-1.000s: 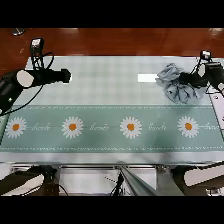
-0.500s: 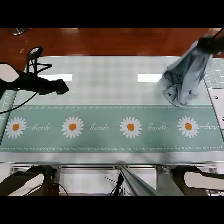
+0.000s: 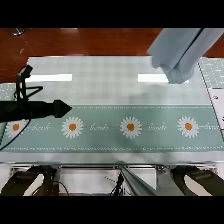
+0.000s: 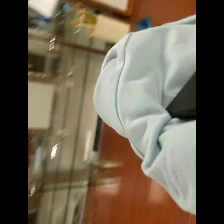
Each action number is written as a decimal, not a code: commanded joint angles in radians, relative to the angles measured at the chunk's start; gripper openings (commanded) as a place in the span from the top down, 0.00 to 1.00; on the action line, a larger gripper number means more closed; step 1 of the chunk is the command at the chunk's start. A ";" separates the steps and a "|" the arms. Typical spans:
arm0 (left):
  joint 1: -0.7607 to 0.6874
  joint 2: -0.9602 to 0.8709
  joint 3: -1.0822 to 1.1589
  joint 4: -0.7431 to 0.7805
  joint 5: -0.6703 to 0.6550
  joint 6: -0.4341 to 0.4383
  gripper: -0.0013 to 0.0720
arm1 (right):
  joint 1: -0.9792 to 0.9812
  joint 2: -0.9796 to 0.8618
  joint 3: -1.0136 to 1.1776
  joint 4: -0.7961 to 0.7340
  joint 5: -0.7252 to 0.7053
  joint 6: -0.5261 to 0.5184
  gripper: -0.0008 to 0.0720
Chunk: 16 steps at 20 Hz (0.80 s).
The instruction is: Fold the shirts.
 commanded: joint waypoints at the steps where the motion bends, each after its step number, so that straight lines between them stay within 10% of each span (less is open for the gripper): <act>1: -0.011 0.070 -0.112 -0.043 0.035 0.000 0.02 | 0.132 0.058 0.020 0.040 0.106 -0.044 0.95; 6: -0.011 0.067 -0.114 -0.043 0.040 0.000 0.02 | 0.304 0.016 -0.243 0.216 0.346 -0.043 0.95; 14: -0.011 0.067 -0.114 -0.043 0.040 0.000 0.02 | 0.546 -0.237 -0.847 0.623 0.004 -0.028 0.95; 15: -0.011 0.067 -0.114 -0.043 0.039 0.000 0.02 | 0.553 -0.277 -0.846 0.635 0.004 -0.019 0.84; 16: -0.011 0.067 -0.114 -0.043 0.039 0.000 0.02 | 0.537 -0.299 -0.838 0.624 -0.001 0.029 0.27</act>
